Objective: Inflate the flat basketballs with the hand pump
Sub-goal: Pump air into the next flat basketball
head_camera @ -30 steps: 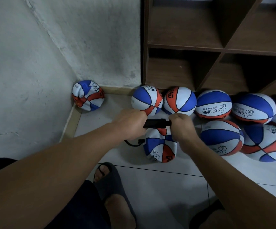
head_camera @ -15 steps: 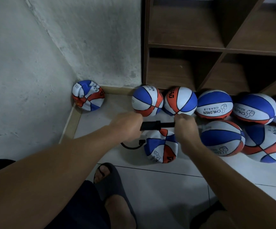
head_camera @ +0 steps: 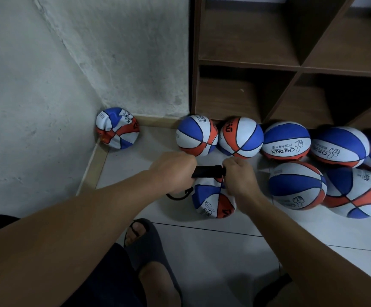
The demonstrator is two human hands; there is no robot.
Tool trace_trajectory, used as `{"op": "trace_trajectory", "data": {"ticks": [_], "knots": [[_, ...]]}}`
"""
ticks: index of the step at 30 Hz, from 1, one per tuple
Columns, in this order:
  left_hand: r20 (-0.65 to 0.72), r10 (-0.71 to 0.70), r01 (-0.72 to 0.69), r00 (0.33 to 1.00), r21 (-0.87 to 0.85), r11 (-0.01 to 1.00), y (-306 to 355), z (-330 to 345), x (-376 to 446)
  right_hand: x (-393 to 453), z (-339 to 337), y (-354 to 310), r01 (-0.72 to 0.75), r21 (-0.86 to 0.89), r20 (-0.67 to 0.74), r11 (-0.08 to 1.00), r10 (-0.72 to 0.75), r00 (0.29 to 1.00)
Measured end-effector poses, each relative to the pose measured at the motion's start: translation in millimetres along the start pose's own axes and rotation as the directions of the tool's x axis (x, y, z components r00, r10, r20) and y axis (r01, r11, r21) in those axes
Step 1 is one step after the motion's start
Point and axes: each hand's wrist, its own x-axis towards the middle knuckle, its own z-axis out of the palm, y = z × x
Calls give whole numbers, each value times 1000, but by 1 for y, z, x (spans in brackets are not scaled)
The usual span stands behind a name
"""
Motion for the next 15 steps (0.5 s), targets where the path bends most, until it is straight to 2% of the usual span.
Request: {"op": "trace_trajectory", "data": {"ticks": [2, 6, 9, 13, 15], "knots": [[-28, -5, 5, 1000, -22, 1000, -1, -3, 3, 6, -11, -5, -17, -31, -10, 999, 17, 1000], [-22, -68, 67, 997, -73, 995, -22, -8, 2, 27, -55, -5, -124, 47, -156, 991, 130, 979], [4, -96, 96, 995, -68, 993, -30, -7, 2, 35, -74, 0, -145, 34, -158, 989, 149, 976], [22, -67, 68, 997, -26, 997, -14, -6, 3, 21, -40, 10, -77, -112, -148, 991, 60, 987], [5, -49, 49, 999, 34, 998, -8, -6, 3, 10, -19, 13, -49, -33, -148, 998, 43, 988]]}}
